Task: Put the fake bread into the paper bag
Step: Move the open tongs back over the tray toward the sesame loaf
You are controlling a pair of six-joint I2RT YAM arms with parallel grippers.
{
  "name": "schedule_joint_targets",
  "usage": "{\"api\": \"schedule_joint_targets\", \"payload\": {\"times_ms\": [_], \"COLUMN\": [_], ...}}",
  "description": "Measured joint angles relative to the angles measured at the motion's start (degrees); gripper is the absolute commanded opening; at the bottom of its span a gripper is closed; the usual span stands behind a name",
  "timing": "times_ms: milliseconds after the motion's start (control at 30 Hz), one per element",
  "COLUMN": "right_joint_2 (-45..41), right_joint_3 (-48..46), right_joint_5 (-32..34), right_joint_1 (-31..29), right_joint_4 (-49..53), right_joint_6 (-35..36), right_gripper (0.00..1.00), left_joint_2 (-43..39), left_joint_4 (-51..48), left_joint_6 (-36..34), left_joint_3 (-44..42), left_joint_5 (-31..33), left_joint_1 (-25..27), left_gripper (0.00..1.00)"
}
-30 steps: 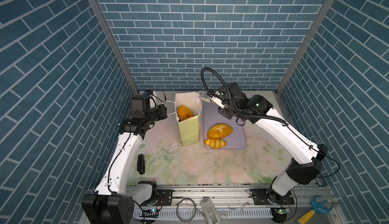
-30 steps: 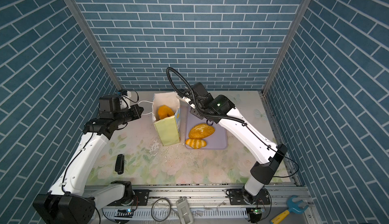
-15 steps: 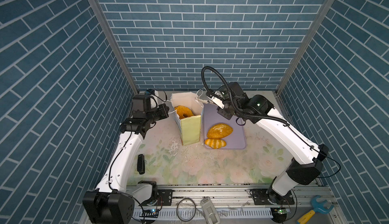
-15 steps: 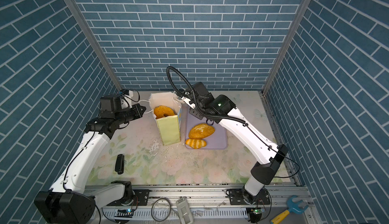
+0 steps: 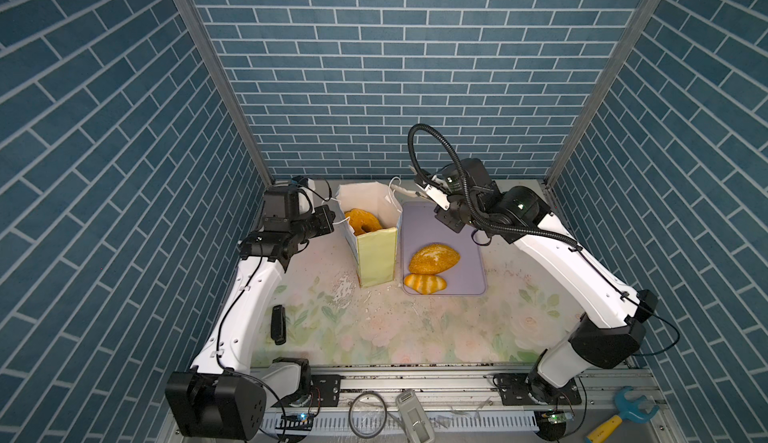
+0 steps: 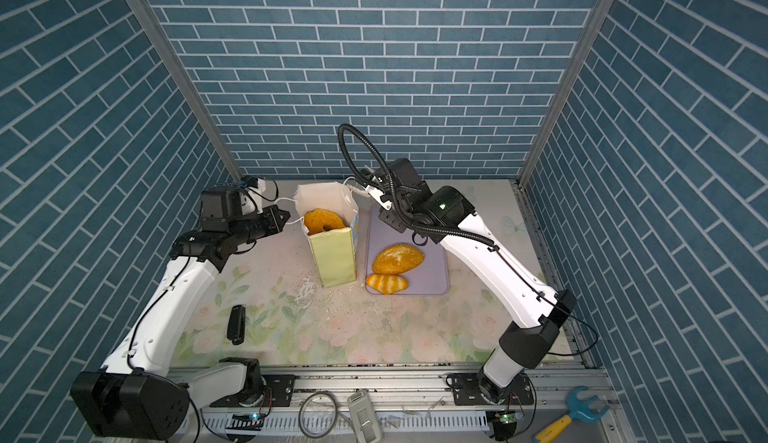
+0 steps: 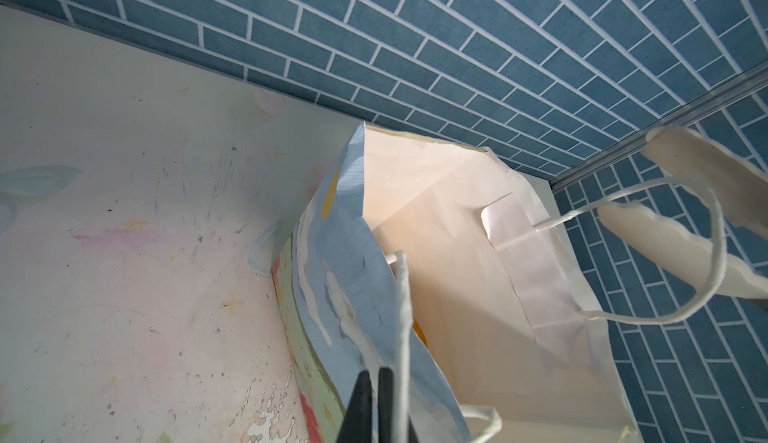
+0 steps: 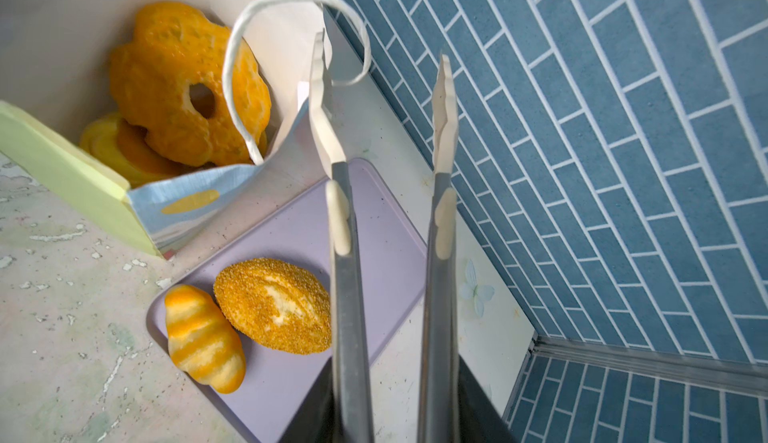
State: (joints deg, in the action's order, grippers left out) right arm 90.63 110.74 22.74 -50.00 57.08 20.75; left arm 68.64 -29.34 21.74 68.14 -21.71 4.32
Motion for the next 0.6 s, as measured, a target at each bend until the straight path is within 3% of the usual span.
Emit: {"api": "schedule_joint_targets", "payload": {"times_ms": [367,600], "right_joint_2": [-9.22,-13.75], "right_joint_3": [-10.8,-22.75], "right_joint_5": [0.04,-2.49], "right_joint_1": [1.05,8.98], "right_joint_4": [3.1,3.91], "right_joint_6": [-6.08,-12.87], "right_gripper": [0.38,0.38], "left_joint_2": [2.14,2.25], "left_joint_4": [-4.24,-5.35], "left_joint_6": [-4.15,-5.27], "left_joint_3": [4.31,4.61], "left_joint_5": [0.02,-0.02], "left_joint_1": [0.0,-0.24], "left_gripper": [0.08,0.08]}}
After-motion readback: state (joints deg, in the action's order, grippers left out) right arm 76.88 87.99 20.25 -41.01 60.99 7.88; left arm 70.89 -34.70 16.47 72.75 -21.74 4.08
